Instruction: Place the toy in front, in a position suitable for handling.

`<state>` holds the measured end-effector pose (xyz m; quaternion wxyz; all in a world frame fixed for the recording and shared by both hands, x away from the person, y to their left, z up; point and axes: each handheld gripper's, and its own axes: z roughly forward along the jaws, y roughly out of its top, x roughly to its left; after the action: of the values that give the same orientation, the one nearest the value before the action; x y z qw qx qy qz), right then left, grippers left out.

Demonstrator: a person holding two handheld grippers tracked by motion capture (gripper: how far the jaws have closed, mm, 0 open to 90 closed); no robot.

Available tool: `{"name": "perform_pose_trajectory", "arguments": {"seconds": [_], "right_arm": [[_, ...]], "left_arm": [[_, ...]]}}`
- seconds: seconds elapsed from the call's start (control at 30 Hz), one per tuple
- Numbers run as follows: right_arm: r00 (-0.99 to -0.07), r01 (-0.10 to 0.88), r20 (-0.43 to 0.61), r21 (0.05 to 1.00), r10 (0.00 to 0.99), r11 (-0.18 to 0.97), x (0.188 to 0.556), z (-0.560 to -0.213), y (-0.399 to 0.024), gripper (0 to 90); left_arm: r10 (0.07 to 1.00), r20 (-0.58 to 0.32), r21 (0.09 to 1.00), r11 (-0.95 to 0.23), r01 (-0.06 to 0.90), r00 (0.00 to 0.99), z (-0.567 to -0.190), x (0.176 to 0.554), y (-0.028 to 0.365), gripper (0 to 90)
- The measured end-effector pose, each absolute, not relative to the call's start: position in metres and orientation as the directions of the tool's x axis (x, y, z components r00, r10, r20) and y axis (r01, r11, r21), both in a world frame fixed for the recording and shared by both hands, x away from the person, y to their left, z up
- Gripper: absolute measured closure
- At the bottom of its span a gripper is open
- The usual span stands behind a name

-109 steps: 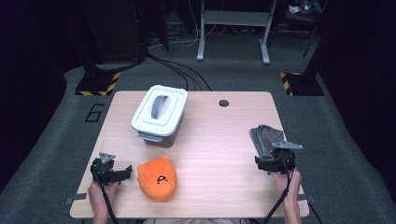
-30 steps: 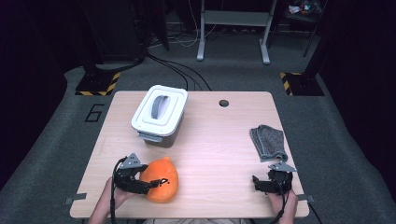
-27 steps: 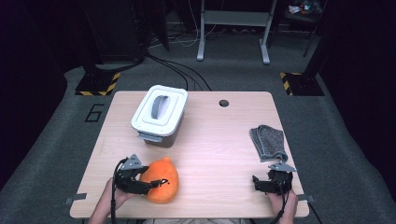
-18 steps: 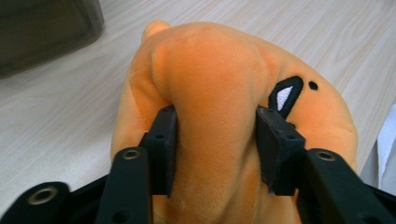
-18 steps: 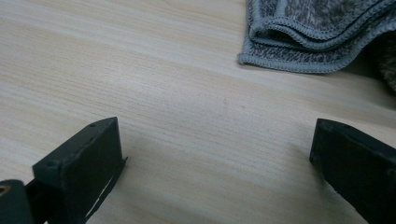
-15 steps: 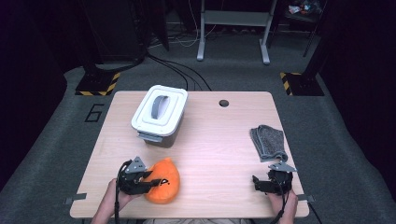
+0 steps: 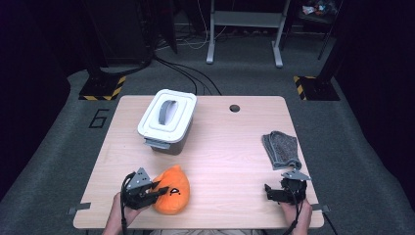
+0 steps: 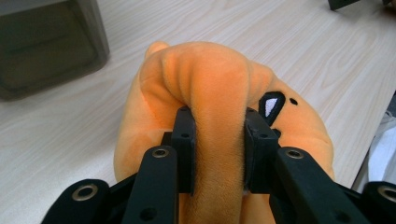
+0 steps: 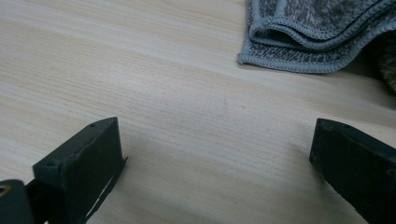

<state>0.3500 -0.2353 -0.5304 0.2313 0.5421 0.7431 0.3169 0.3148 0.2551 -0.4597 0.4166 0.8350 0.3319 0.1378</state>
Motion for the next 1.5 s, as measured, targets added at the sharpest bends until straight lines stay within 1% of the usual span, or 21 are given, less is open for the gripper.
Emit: {"name": "perform_pose_trajectory", "arguments": {"seconds": [0.17,0.3,0.43,0.77,0.93,1.1,1.13,1.23,1.5], "right_arm": [[-0.305,0.659,0.000,0.722,0.952,0.211,0.350,-0.530,-0.235,1.6],[-0.305,0.659,0.000,0.722,0.952,0.211,0.350,-0.530,-0.235,1.6],[-0.305,0.659,0.000,0.722,0.952,0.211,0.350,-0.530,-0.235,1.7],[-0.305,0.659,0.000,0.722,0.952,0.211,0.350,-0.530,-0.235,1.7],[-0.305,0.659,0.000,0.722,0.952,0.211,0.350,-0.530,-0.235,1.7],[-0.305,0.659,0.000,0.722,0.952,0.211,0.350,-0.530,-0.235,1.6],[-0.305,0.659,0.000,0.722,0.952,0.211,0.350,-0.530,-0.235,1.6],[-0.305,0.659,0.000,0.722,0.952,0.211,0.350,-0.530,-0.235,1.7],[-0.305,0.659,0.000,0.722,0.952,0.211,0.350,-0.530,-0.235,1.6]], "left_arm": [[0.655,-0.054,0.795,-0.428,0.429,0.753,-0.454,0.312,0.252,71.8],[0.639,-0.084,0.806,-0.407,0.429,0.764,-0.454,0.311,0.246,71.8],[0.636,-0.080,0.814,-0.402,0.418,0.768,-0.452,0.313,0.240,71.7],[0.642,-0.075,0.843,-0.368,0.392,0.763,-0.445,0.321,0.223,71.5],[0.636,-0.082,0.849,-0.358,0.388,0.767,-0.445,0.326,0.211,71.5],[0.644,-0.109,0.853,-0.331,0.403,0.758,-0.448,0.332,0.200,71.3],[0.643,-0.092,0.855,-0.340,0.392,0.760,-0.448,0.333,0.198,71.3],[0.651,-0.082,0.859,-0.338,0.385,0.755,-0.448,0.337,0.192,71.3],[0.665,-0.100,0.871,-0.301,0.388,0.741,-0.446,0.350,0.173,71.2]]}}
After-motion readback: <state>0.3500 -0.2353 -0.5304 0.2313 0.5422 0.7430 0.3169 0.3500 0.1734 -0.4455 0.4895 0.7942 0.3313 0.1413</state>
